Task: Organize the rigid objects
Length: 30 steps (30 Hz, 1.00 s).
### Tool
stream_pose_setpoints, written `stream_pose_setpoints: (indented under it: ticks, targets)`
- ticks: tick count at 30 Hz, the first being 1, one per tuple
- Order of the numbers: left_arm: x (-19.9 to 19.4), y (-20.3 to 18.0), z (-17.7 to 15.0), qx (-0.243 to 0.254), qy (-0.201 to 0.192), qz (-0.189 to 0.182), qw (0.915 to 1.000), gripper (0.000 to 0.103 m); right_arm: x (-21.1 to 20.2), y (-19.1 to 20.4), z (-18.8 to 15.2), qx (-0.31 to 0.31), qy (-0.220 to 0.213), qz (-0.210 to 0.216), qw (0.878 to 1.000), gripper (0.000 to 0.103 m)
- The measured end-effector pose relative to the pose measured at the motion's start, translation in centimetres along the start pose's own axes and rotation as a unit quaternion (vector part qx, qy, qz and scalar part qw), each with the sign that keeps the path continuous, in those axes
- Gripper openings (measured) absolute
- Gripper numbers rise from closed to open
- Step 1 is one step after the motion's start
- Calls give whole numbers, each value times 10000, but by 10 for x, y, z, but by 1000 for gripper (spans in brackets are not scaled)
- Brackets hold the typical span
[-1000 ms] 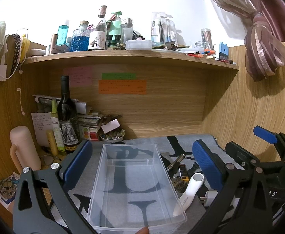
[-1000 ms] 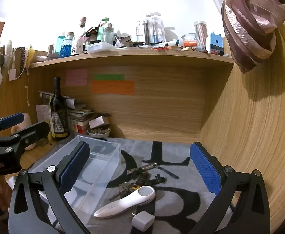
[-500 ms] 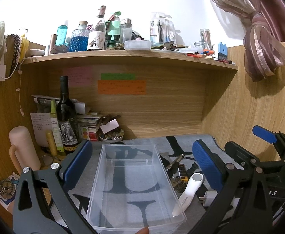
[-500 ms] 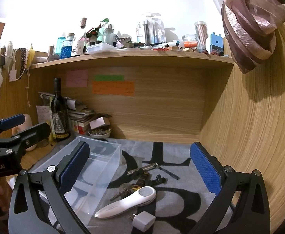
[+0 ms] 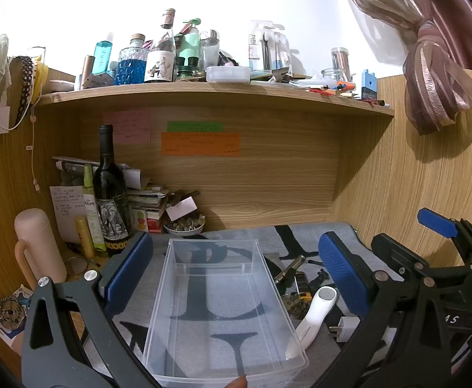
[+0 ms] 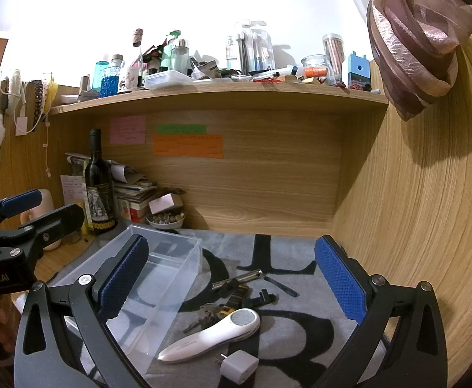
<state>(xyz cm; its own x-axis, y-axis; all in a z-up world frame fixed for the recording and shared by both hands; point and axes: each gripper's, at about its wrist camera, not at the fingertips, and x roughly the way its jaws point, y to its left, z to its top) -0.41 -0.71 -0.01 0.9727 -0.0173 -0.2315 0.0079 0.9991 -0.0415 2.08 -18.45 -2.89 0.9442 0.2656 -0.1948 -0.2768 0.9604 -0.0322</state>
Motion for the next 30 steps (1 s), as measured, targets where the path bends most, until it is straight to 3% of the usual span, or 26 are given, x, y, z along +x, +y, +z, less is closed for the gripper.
stream_pose_setpoints:
  ticks: [14,24,25,27,30]
  targets:
    - [1,2,-1,23,-8,-3,10000,103,2,1,0,28,63,60,10000,103]
    - [19,21,-8,-1,371,-304,9988,103,20,4,-7,-9,316,162,9994,103]
    - [23,25,-9,2,441,-299,9986,102,23,3,-8,-13,366,146,9992,102]
    - [32,34,-11,24,644,-221,9977,86,30,2,-10,-20,488,105,9988,101]
    - [51,49,-16,-23,1061,-134,9943,77,41,-2,-14,13,723,7,9974,96]
